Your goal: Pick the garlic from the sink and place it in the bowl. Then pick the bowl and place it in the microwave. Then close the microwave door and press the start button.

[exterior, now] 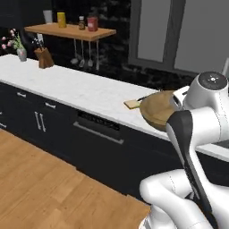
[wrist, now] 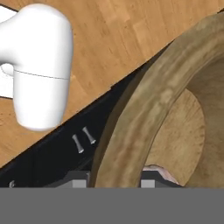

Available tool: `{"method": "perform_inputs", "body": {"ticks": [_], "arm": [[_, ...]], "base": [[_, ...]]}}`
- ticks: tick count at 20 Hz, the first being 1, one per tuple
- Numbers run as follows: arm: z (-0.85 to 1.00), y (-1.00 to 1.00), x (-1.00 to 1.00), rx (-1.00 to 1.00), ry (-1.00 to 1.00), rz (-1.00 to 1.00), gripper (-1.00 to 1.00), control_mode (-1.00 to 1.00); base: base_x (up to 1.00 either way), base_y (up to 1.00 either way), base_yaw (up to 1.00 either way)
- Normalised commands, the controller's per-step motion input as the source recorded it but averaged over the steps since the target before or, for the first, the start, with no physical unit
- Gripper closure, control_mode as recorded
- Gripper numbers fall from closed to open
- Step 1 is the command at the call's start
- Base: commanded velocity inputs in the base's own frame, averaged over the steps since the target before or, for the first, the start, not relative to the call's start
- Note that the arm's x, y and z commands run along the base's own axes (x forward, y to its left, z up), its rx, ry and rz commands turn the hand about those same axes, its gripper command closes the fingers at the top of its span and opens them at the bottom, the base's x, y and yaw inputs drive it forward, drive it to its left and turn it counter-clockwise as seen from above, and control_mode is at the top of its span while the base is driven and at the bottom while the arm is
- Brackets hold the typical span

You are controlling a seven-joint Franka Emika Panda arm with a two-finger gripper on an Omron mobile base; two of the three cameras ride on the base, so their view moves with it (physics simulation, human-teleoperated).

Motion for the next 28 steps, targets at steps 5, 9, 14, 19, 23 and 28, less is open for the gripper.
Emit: {"method": "perform_inputs", "body": {"ticks": [5, 9, 14, 19, 23, 28], "arm": [[0.00, 0.00, 0.00, 0.00, 0.00, 0.00, 1.00, 1.00], [0.00, 0.00, 0.00, 0.00, 0.00, 0.00, 1.00, 1.00], [0.00, 0.00, 0.00, 0.00, 0.00, 0.00, 1.00, 1.00], [0.00, 0.00, 0.00, 0.00, 0.00, 0.00, 1.00, 1.00], [0.00, 0.00, 0.00, 0.00, 0.00, 0.00, 1.00, 1.00], [0.00, 0.00, 0.00, 0.00, 0.00, 0.00, 1.00, 1.00]], "base": [[-0.05, 0.00, 0.92], [0.00, 0.00, 0.95], [0.00, 0.00, 0.99], [0.00, 0.00, 1.00], [0.11, 0.00, 0.98], [0.74, 0.00, 0.84]]}}
